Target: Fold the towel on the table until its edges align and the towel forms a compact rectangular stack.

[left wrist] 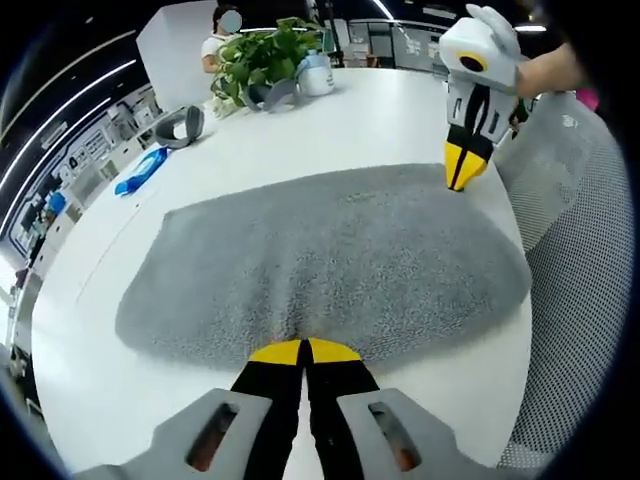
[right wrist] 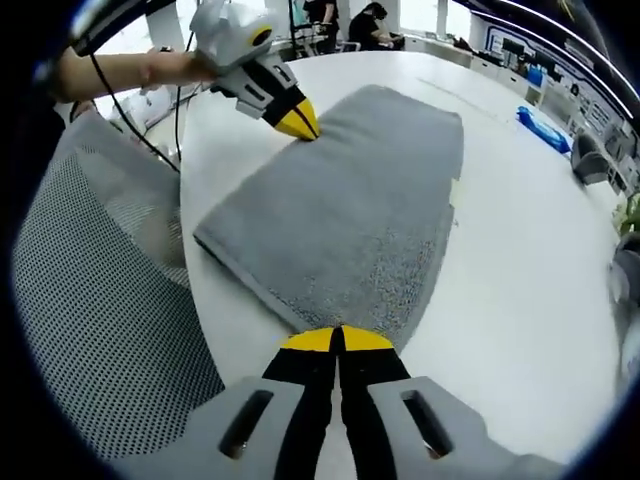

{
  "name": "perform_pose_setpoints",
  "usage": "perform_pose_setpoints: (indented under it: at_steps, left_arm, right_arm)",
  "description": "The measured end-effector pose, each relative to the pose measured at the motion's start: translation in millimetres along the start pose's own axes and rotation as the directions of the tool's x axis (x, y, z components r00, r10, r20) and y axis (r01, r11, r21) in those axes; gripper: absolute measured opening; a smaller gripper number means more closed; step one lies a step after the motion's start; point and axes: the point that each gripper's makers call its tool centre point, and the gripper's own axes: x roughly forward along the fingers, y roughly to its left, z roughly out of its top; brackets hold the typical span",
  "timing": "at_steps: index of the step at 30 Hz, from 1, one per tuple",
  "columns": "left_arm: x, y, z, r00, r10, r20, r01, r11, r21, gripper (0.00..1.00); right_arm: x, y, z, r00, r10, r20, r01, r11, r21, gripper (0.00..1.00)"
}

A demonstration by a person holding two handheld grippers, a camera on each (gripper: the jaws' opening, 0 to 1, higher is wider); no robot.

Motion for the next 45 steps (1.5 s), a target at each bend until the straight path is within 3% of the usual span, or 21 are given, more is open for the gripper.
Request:
perform_pose_setpoints:
  at_steps: [3, 6, 13, 17, 20, 22, 23, 25, 26, 29, 33, 45]
  left_arm:
    - [-8.5, -0.1, 14.3, 0.997, 0.025, 0.068, -0.023, 0.999, -0.033, 0.07]
    - [-16.3, -17.1, 34.3, 0.988, -0.035, 0.151, 0.047, 0.996, -0.080, 0.08]
    - [-8.1, -67.3, 54.3, 0.975, -0.162, 0.151, 0.158, 0.987, 0.041, 0.08]
    - [0.6, -93.5, 63.0, 0.961, -0.231, 0.152, 0.226, 0.973, 0.048, 0.08]
    - [6.7, -111.4, 59.6, 0.953, -0.278, 0.118, 0.270, 0.960, 0.075, 0.08]
    - [10.2, -123.2, 52.8, 0.947, -0.311, 0.081, 0.302, 0.948, 0.102, 0.08]
    - [12.2, -123.1, 48.0, 0.953, -0.298, 0.063, 0.288, 0.949, 0.132, 0.07]
    - [9.9, -121.7, 49.6, 0.952, -0.294, 0.084, 0.279, 0.948, 0.150, 0.07]
    - [9.8, -119.9, 48.5, 0.952, -0.295, 0.079, 0.283, 0.949, 0.137, 0.07]
    - [7.9, -114.9, 42.0, 0.952, -0.297, 0.073, 0.292, 0.953, 0.080, 0.04]
    - [5.4, -111.4, 36.2, 0.953, -0.293, 0.075, 0.290, 0.956, 0.050, 0.01]
    - [1.3, -102.1, 27.3, 0.967, -0.252, 0.045, 0.246, 0.963, 0.110, 0.01]
  right_arm:
    - [-4.9, -0.1, 14.9, 0.998, 0.019, 0.063, -0.022, 0.999, 0.047, 0.00]
    - [-4.6, -10.0, 27.7, 0.995, 0.025, 0.093, -0.031, 0.997, 0.067, 0.00]
    - [15.8, -34.7, 67.4, 0.993, 0.021, 0.118, -0.024, 0.999, 0.023, 0.00]
    - [27.2, -31.8, 89.3, 0.989, 0.059, 0.134, -0.054, 0.998, -0.043, 0.00]
    - [35.7, -21.3, 98.6, 0.983, 0.124, 0.132, -0.113, 0.990, -0.090, 0.00]
    - [43.0, -13.1, 98.5, 0.979, 0.169, 0.114, -0.156, 0.981, -0.116, 0.00]
    - [46.7, -12.2, 95.9, 0.981, 0.171, 0.097, -0.158, 0.979, -0.132, 0.00]
    - [54.0, -15.5, 84.7, 0.988, 0.147, 0.038, -0.138, 0.973, -0.185, 0.00]
    - [56.1, -16.3, 83.4, 0.989, 0.142, 0.047, -0.129, 0.970, -0.205, 0.00]
    - [51.8, -17.6, 85.1, 0.983, 0.157, 0.092, -0.147, 0.983, -0.109, 0.00]
    - [48.0, -27.5, 77.5, 0.986, 0.129, 0.109, -0.121, 0.990, -0.072, 0.00]
    - [34.5, -29.4, 59.0, 0.989, 0.070, 0.134, -0.068, 0.998, -0.018, 0.00]
